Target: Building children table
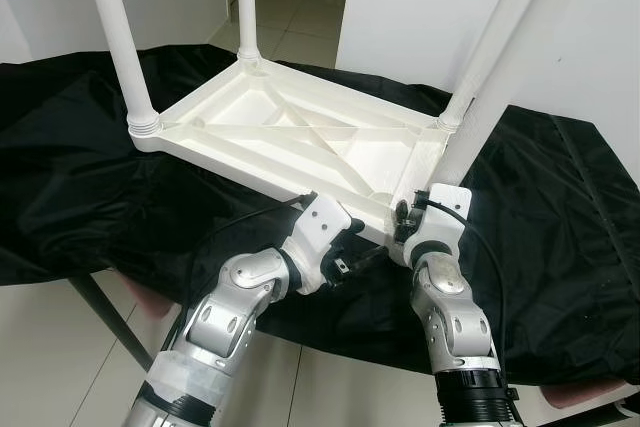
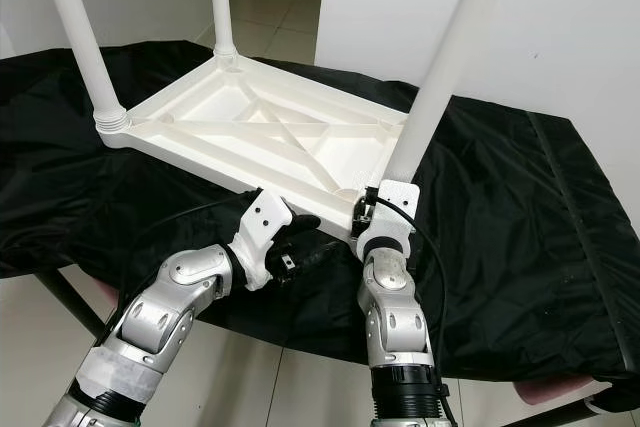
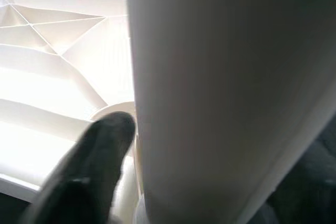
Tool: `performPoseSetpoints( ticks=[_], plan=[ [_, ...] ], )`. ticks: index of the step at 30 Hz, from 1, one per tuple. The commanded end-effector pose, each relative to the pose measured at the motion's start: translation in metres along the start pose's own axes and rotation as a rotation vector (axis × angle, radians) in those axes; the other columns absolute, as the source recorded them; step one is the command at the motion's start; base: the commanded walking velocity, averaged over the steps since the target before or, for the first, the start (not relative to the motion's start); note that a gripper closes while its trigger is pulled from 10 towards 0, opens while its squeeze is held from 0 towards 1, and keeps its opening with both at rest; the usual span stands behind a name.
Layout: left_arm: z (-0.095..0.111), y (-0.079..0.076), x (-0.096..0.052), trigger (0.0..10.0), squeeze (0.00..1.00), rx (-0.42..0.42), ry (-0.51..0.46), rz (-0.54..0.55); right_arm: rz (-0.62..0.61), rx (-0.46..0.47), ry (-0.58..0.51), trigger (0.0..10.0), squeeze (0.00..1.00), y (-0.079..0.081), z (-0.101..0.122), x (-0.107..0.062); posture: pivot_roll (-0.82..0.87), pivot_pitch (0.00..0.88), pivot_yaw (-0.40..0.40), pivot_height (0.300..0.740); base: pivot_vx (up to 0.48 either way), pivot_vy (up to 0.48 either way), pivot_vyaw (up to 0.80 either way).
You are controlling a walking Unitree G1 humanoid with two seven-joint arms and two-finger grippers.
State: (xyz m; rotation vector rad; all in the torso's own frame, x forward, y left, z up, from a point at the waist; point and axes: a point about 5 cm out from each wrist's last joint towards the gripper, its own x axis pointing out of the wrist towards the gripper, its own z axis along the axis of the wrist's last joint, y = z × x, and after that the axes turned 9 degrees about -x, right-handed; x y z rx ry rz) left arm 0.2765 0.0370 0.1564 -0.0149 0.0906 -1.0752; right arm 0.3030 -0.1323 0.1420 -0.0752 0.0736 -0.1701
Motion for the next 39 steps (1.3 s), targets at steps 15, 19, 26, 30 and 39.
performPoseSetpoints(
  ticks=[15,19,26,30,39],
  plan=[
    [-0.001,0.001,0.002,10.0,0.00,0.003,0.001,0.039,0.364,-0.098,-0.115,10.0,0.00,-0.057,-0.020,0.000,0.01,0.000,-0.110,0.740,0.000,0.000,0.00],
    [-0.001,0.002,0.002,10.0,0.00,0.006,0.007,0.033,0.491,-0.185,-0.135,10.0,0.00,-0.070,-0.020,0.004,0.00,0.000,-0.092,0.740,0.000,0.000,0.00],
    [0.001,0.004,0.003,10.0,0.00,0.012,0.006,0.029,0.660,-0.255,-0.127,10.0,0.00,-0.083,-0.010,0.018,-0.01,0.000,-0.081,0.740,0.000,0.000,0.00],
    [0.003,0.003,0.005,10.0,0.00,0.011,0.000,0.029,0.738,-0.287,-0.125,10.0,0.00,-0.086,-0.005,0.029,-0.01,0.000,-0.076,0.740,0.000,0.000,0.00],
    [0.006,0.005,0.004,10.0,0.00,0.015,-0.002,0.033,0.895,-0.299,-0.066,0.0,0.00,-0.071,-0.015,0.035,0.00,0.000,-0.075,0.740,0.000,0.000,0.00]
  ],
)
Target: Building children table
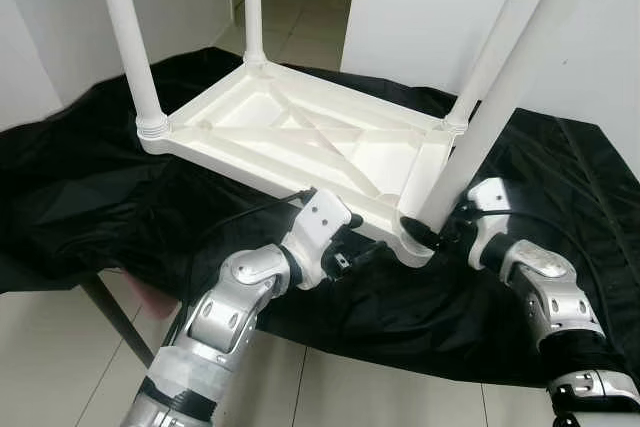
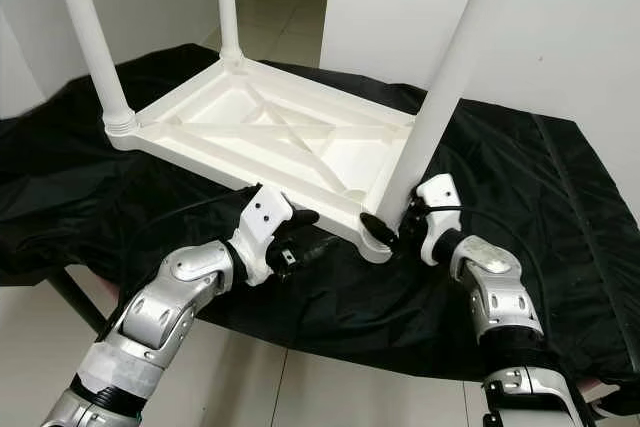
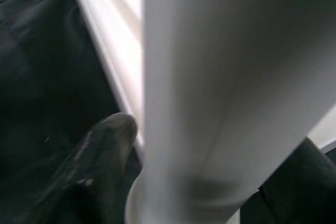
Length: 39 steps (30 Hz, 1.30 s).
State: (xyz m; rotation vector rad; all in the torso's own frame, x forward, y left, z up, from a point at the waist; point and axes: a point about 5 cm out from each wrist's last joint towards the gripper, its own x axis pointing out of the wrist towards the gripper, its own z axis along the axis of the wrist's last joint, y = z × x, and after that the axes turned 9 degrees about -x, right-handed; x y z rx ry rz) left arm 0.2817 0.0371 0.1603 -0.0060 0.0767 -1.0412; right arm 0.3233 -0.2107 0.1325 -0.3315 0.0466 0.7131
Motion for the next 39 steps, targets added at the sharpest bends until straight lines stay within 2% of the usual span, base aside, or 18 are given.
performPoseSetpoints(
  ticks=[1,11,12,16,19,22,26,27,32,35,37,39],
  plan=[
    [0.002,0.001,0.002,10.0,0.00,0.003,0.006,0.001,0.046,0.007,0.012,0.0,0.00,0.002,-0.003,0.002,0.00,0.000,-0.075,0.740,0.000,0.000,0.00],
    [0.001,0.000,0.001,10.0,0.00,-0.004,0.003,0.005,0.099,0.026,0.024,0.0,0.00,0.003,-0.010,-0.002,0.01,0.000,-0.079,0.740,0.000,0.000,0.00],
    [0.001,-0.001,0.001,10.0,0.00,-0.006,0.003,0.002,0.091,0.033,0.024,10.0,0.00,0.003,-0.009,-0.003,0.00,0.000,-0.078,0.740,0.000,0.000,0.00],
    [0.000,-0.002,0.002,10.0,0.00,-0.011,0.005,-0.004,0.065,0.063,0.006,10.0,0.00,0.001,-0.005,-0.005,0.00,0.000,-0.077,0.740,0.000,0.000,0.00],
    [0.000,-0.003,0.002,10.0,0.00,-0.015,0.007,-0.007,-0.017,0.082,0.035,10.0,0.00,0.001,-0.003,-0.005,-0.01,0.000,-0.077,0.740,0.000,0.000,0.00],
    [-0.001,-0.003,0.002,10.0,0.00,-0.017,0.008,-0.010,-0.047,0.094,0.047,10.0,0.00,0.002,-0.003,-0.005,-0.01,0.000,-0.077,0.740,0.000,0.000,0.00],
    [-0.002,-0.004,0.003,10.0,0.00,-0.020,0.010,-0.015,-0.080,0.122,0.020,10.0,0.00,0.010,0.006,-0.004,-0.03,0.000,-0.075,0.740,0.000,0.000,0.00],
    [-0.002,-0.006,0.004,10.0,0.00,-0.023,0.011,-0.023,-0.123,0.139,0.013,10.0,0.00,0.019,0.011,-0.003,-0.03,0.000,-0.075,0.740,0.000,0.000,0.00],
    [-0.003,-0.007,0.005,10.0,0.00,-0.025,0.010,-0.028,-0.192,0.162,0.040,10.0,0.00,0.030,0.011,-0.002,-0.04,0.000,-0.080,0.740,0.000,0.000,0.00],
    [-0.004,-0.008,0.005,10.0,0.00,-0.028,0.011,-0.031,-0.352,0.190,0.121,10.0,0.00,0.040,0.007,-0.001,-0.04,0.000,-0.082,0.740,0.000,0.000,0.00],
    [-0.004,-0.008,0.005,10.0,0.00,-0.029,0.011,-0.031,-0.404,0.215,0.149,10.0,0.00,0.043,0.004,-0.001,-0.04,0.000,-0.082,0.740,0.000,0.000,0.00],
    [-0.004,-0.008,0.005,10.0,0.00,-0.029,0.011,-0.031,-0.549,0.254,0.174,10.0,0.00,0.052,0.003,0.000,-0.03,0.000,-0.090,0.740,0.000,0.000,0.00]
  ],
)
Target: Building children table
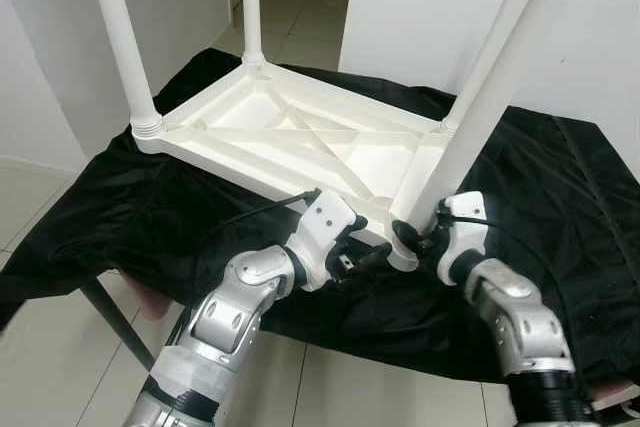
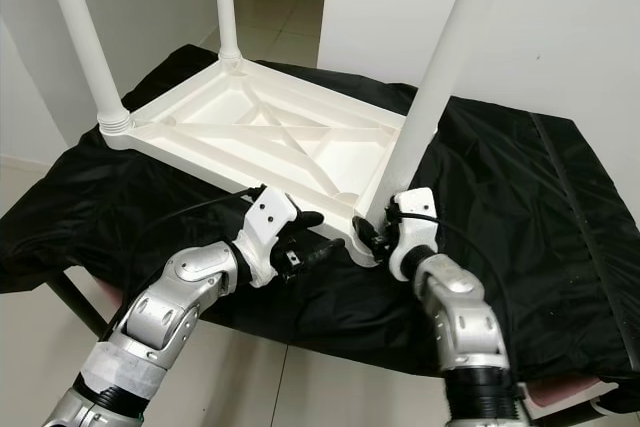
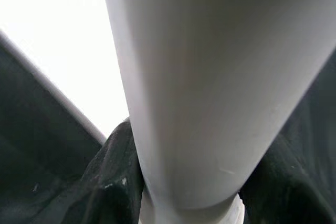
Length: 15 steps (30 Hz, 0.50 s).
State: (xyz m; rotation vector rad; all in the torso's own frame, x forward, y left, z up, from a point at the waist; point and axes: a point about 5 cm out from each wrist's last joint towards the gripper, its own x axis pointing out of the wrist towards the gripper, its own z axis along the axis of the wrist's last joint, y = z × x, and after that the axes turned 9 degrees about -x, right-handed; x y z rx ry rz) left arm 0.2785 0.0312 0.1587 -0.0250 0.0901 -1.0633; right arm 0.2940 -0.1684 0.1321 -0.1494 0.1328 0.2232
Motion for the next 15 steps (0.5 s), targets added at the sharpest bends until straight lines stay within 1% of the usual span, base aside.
performPoseSetpoints(
  ticks=[1,2,4,5,6,7,8,9,15],
  plan=[
    [-0.002,-0.002,0.002,10.0,0.00,-0.008,0.008,-0.006,-0.208,0.035,0.063,10.0,0.00,0.000,-0.014,-0.005,-0.03,0.000,-0.095,0.740,0.000,0.000,0.00],
    [-0.002,-0.002,0.002,10.0,0.00,-0.008,0.008,-0.006,-0.208,0.035,0.063,10.0,0.00,0.000,-0.014,-0.005,-0.03,0.000,-0.095,0.740,0.000,0.000,0.00],
    [-0.002,-0.002,0.002,10.0,0.00,-0.008,0.007,-0.003,-0.371,0.053,0.061,10.0,0.00,0.003,-0.014,-0.009,-0.02,0.000,-0.100,0.740,0.000,0.000,0.00],
    [-0.002,-0.002,0.002,10.0,0.00,-0.008,0.007,-0.003,-0.371,0.053,0.061,10.0,0.00,0.003,-0.014,-0.009,-0.02,0.000,-0.100,0.740,0.000,0.000,0.00],
    [-0.002,-0.001,0.002,10.0,0.00,-0.007,0.007,-0.001,-0.420,0.055,0.064,10.0,0.00,0.004,-0.015,-0.011,-0.02,0.000,-0.100,0.740,0.000,0.000,0.00],
    [-0.002,-0.001,0.001,10.0,0.00,-0.009,0.005,0.002,-0.446,0.105,0.048,10.0,0.00,0.011,-0.012,-0.010,-0.02,0.000,-0.102,0.740,0.000,0.000,0.00],
    [-0.002,-0.002,0.001,10.0,0.00,-0.010,0.004,0.004,-0.461,0.142,0.035,10.0,0.00,0.016,-0.010,-0.010,-0.02,0.000,-0.102,0.740,0.000,0.000,0.00],
    [-0.002,-0.002,0.001,10.0,0.00,-0.010,0.004,0.005,-0.469,0.158,0.029,10.0,0.00,0.019,-0.007,-0.010,-0.02,0.000,-0.102,0.740,0.000,0.000,0.00],
    [-0.003,-0.002,0.000,10.0,0.00,-0.007,0.006,0.005,-0.475,0.139,0.055,10.0,0.00,0.017,-0.008,-0.012,-0.01,0.000,-0.106,0.740,0.000,0.000,0.00]
  ],
)
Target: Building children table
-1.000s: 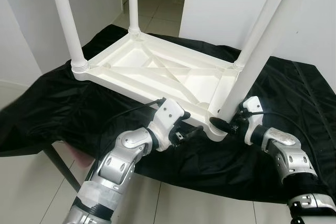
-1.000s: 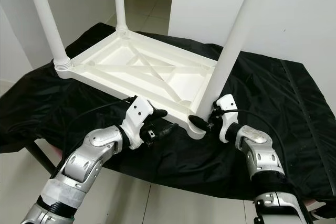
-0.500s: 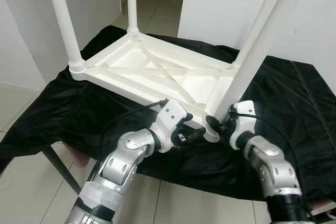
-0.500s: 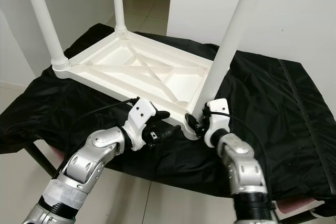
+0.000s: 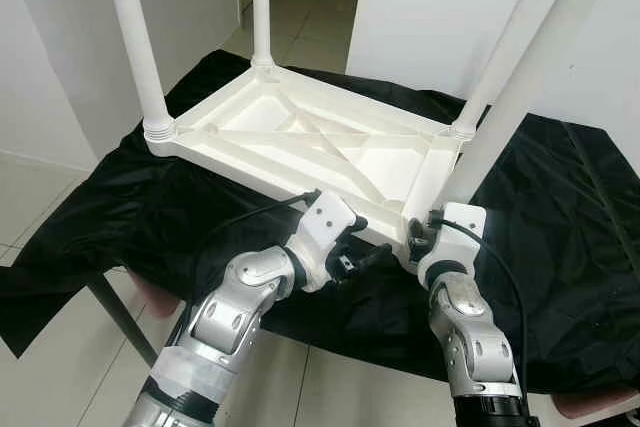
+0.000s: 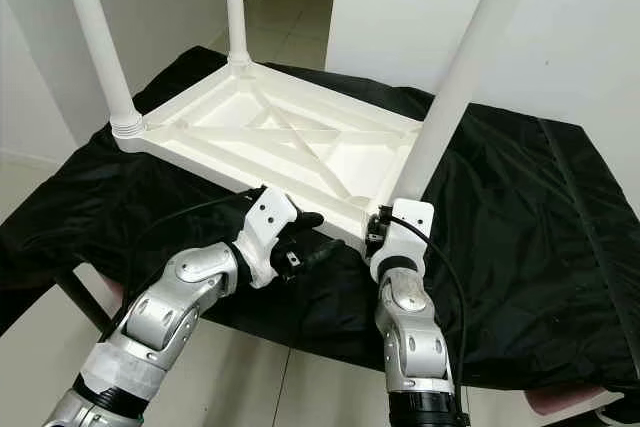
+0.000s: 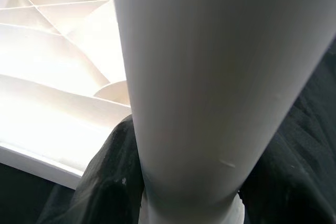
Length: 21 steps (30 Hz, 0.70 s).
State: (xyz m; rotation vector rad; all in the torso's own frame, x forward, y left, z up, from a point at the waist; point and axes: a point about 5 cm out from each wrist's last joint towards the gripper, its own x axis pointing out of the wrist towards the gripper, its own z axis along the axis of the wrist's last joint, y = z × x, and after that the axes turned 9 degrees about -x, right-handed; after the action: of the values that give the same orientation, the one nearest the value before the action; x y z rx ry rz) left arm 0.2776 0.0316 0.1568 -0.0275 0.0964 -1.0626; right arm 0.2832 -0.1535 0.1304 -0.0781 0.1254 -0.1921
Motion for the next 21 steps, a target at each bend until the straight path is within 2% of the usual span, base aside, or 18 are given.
performPoseSetpoints(
  ticks=[1,2,3,8,9,12,16,18,19,20,21],
  plan=[
    [-0.001,-0.002,0.001,10.0,0.00,-0.002,0.002,0.005,-0.068,0.033,0.044,10.0,0.00,-0.003,-0.007,-0.005,-0.01,0.000,-0.106,0.740,0.000,0.000,0.00],
    [-0.001,-0.002,0.001,10.0,0.00,-0.002,0.002,0.005,-0.078,0.032,0.044,10.0,0.00,-0.002,-0.007,-0.005,-0.01,0.000,-0.106,0.740,0.000,0.000,0.00],
    [0.001,0.000,0.001,10.0,0.00,-0.002,-0.003,0.013,-0.050,0.053,0.014,10.0,1.00,0.003,-0.004,-0.005,-0.01,0.000,-0.109,0.740,0.000,0.000,0.00],
    [0.001,0.000,0.000,10.0,0.00,-0.002,-0.003,0.017,0.021,0.099,-0.068,10.0,1.00,0.000,0.004,-0.004,-0.01,0.000,-0.110,0.740,0.000,0.000,0.00],
    [0.001,0.000,0.000,10.0,0.00,-0.003,-0.004,0.020,0.068,0.117,-0.103,10.0,1.00,-0.006,0.008,-0.002,-0.01,0.000,-0.108,0.740,0.000,0.000,0.00],
    [0.001,0.001,0.000,10.0,0.00,-0.001,-0.006,0.026,0.133,0.143,-0.123,10.0,1.00,-0.012,0.010,0.000,-0.01,0.000,-0.108,0.740,0.000,0.000,0.00],
    [0.001,0.002,0.000,10.0,0.00,-0.002,-0.009,0.032,0.202,0.104,-0.157,10.0,1.00,-0.025,0.013,0.008,-0.01,0.000,-0.112,0.740,0.000,0.000,0.00],
    [0.002,0.002,0.001,10.0,0.00,-0.004,-0.015,0.032,0.302,0.079,-0.168,10.0,1.00,-0.029,0.014,0.012,-0.02,0.000,-0.110,0.740,0.000,0.000,0.00],
    [0.002,0.002,0.001,10.0,0.00,-0.004,-0.015,0.032,0.302,0.079,-0.168,10.0,1.00,-0.029,0.014,0.012,-0.02,0.000,-0.110,0.740,0.000,0.000,0.00],
    [0.003,0.001,0.002,10.0,0.00,-0.002,-0.016,0.032,0.377,0.049,-0.176,10.0,1.00,-0.029,0.014,0.013,-0.02,0.000,-0.114,0.740,0.000,0.000,0.00],
    [0.003,0.001,0.003,10.0,0.00,-0.002,-0.019,0.033,0.452,0.009,-0.179,10.0,0.00,-0.031,0.013,0.015,-0.02,0.000,-0.113,0.740,0.000,0.000,0.00]
  ],
)
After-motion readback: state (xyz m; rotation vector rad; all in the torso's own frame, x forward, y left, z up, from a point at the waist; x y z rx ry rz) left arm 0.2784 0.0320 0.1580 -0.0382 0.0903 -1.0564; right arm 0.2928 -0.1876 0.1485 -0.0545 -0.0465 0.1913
